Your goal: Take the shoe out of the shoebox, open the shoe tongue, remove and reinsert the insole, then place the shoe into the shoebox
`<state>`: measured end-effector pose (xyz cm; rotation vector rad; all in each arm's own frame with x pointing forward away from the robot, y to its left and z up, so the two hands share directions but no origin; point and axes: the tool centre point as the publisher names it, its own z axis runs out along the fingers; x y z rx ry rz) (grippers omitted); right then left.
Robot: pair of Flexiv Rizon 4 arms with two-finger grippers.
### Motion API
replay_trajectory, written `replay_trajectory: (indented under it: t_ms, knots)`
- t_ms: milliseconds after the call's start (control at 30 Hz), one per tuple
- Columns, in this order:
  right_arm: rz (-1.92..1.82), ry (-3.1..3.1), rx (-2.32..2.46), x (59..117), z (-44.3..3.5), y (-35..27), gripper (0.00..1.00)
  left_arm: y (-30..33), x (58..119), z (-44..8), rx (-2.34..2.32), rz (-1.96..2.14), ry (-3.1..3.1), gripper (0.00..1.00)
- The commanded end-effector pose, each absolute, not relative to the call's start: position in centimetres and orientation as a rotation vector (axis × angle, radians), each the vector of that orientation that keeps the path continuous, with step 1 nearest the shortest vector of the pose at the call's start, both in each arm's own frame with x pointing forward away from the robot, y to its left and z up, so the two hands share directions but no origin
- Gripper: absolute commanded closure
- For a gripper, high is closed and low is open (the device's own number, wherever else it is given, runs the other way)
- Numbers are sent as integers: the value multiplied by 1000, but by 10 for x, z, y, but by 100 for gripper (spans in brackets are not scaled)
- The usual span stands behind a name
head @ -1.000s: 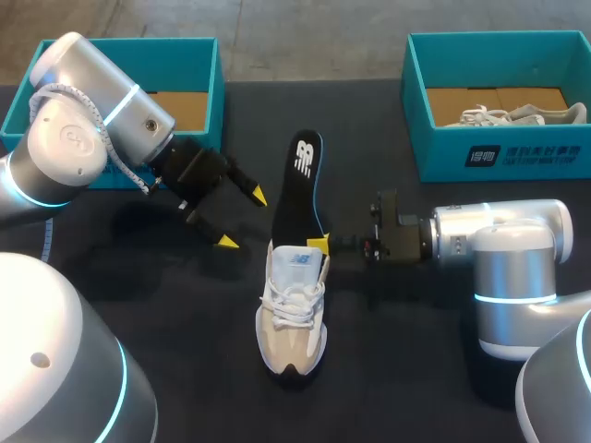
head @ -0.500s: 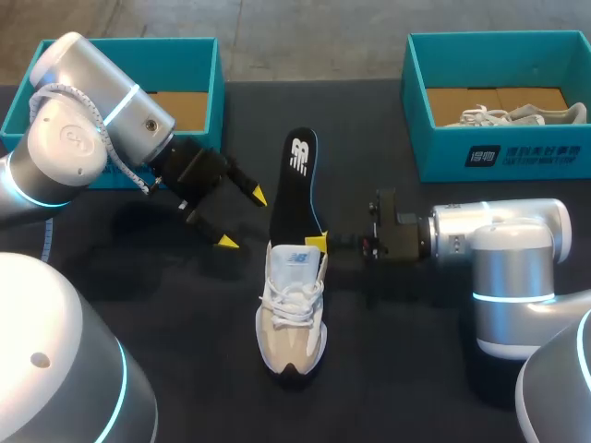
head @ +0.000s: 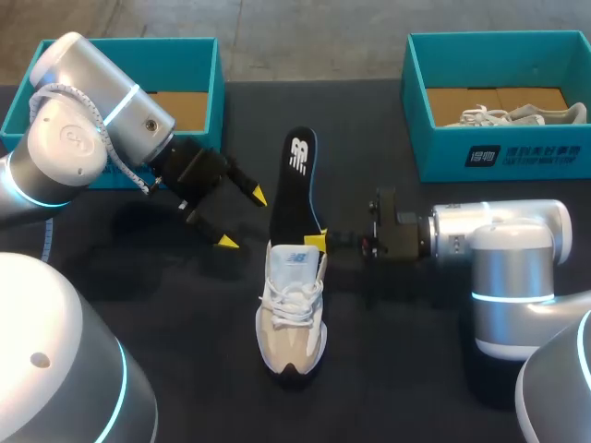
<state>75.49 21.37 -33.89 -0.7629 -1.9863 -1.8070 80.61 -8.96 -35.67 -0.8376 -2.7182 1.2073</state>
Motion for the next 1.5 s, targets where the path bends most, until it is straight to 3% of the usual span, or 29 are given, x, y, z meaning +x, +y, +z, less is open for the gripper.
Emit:
replay_trajectory:
  t_ms: [33, 667, 1500]
  knots:
    - [-1806, -2000, -785, 753, -335, 217, 78, -90, 806, -357, -838, 1202, -2721, 0]
    - [-1812, -2029, -794, 759, -324, 224, 72, -90, 806, -357, -838, 1202, -2721, 0]
    - [-1846, -2032, -761, 775, -314, 235, 73, -90, 806, -357, -838, 1202, -2721, 0]
